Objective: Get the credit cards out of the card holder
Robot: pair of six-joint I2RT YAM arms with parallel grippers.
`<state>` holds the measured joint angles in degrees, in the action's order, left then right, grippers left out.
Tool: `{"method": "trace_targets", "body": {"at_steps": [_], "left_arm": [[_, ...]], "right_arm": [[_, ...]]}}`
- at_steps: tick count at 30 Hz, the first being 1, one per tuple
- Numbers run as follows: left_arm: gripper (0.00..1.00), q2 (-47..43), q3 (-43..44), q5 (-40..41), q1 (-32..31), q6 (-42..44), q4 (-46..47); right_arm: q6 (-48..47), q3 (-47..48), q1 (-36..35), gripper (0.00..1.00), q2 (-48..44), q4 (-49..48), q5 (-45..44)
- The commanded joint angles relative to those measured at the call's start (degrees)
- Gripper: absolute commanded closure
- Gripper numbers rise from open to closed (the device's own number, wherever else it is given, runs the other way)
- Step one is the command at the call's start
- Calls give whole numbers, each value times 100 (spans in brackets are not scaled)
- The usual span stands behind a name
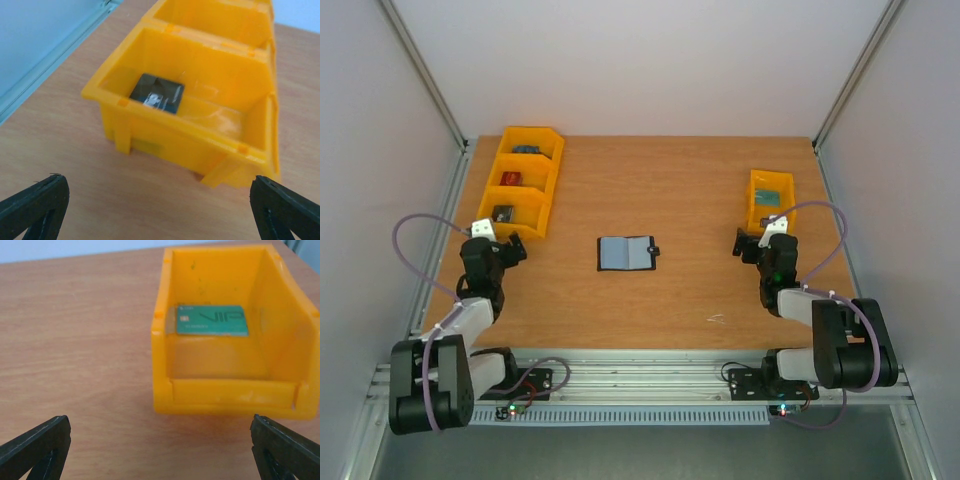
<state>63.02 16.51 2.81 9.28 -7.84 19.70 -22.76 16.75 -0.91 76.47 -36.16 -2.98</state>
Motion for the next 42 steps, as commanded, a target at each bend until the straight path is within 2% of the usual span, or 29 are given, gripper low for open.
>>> {"method": "trace_targets", "body": {"at_steps": [1,4,7,11,12,17,21,22,23,25,29,42], "left_arm": [[1,400,-95,501,-422,-250,1710],[1,922,25,600,-627,-239,2220],[1,1247,339,487,-702,-67,2111],[1,2034,43,-10,-756,425,3581],[1,2197,69,-27,-810,518,3664],[1,2515,416,-8,-820,575,3405],[1,2525,454,12,-822,575,3337],[1,2528,509,2,-822,561,3240],[1,2533,566,-44,-822,570,3128],[1,2550,606,-246,-822,672,3068],[1,2572,679,-555,-822,765,2974],[1,2614,692,-563,-820,766,3028]], "right_arm": [[-321,91,7,2,54,-875,503],[-438,100,10,2,65,-867,753],[-485,79,7,2,69,-920,872],[-490,-64,11,2,13,-1154,863],[-518,-93,10,1,-5,-1176,933],[-647,32,4,2,193,-1172,908],[-683,184,196,2,1579,-2500,996],[-626,307,203,1,1409,-1902,854],[-626,334,213,1,1349,-1717,915],[-671,200,235,2,1478,-2208,1054],[-452,276,261,2,1460,-2009,578],[-405,300,284,1,1464,-1983,580]]}}
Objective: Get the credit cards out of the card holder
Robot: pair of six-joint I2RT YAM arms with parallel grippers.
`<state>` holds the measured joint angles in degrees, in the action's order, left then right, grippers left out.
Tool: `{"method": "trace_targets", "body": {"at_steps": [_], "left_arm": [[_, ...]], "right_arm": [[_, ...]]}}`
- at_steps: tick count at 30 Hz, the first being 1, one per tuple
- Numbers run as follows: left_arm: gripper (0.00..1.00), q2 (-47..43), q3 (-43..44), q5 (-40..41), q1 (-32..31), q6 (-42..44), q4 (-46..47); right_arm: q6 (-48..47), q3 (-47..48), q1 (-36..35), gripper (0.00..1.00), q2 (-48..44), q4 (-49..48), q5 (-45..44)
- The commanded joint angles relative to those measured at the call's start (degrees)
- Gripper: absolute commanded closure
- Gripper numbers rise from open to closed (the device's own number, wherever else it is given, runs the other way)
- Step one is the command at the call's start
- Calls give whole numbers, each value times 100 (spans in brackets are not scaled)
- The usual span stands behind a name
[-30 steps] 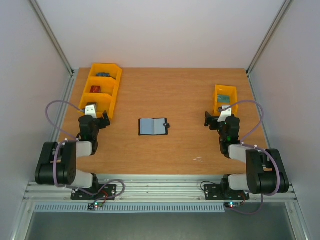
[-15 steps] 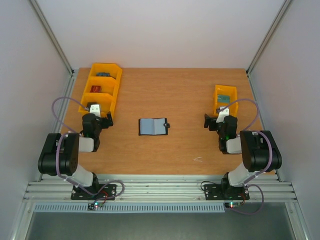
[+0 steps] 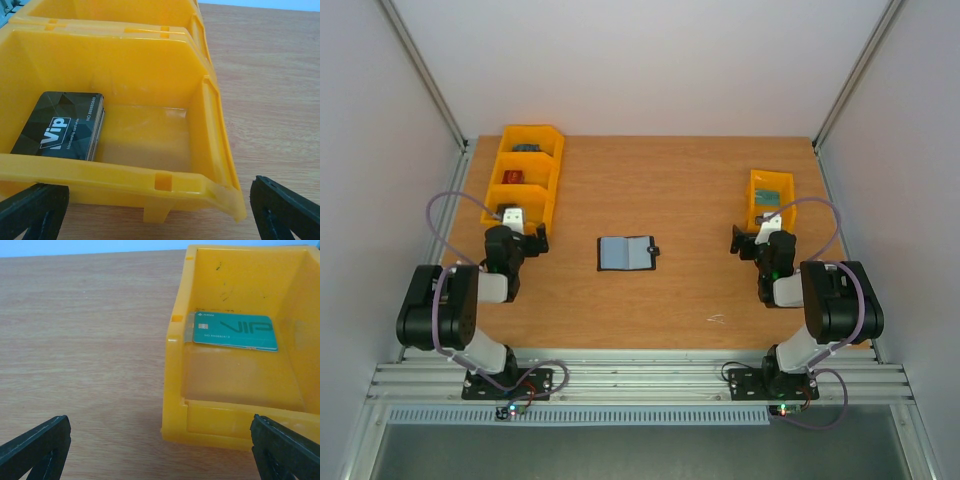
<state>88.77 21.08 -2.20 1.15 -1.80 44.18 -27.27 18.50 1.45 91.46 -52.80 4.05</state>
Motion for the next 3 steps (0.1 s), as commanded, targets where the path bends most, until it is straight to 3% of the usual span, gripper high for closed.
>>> {"method": "trace_targets", "body": {"at_steps": [1,3], "left_arm": [[1,42,238,-62,-9,163,572],[1,28,230,-66,-9,163,578]], "right_arm": [[42,127,48,2,-40,-319,-124],[38,127,56,2,-41,-311,-126]]}}
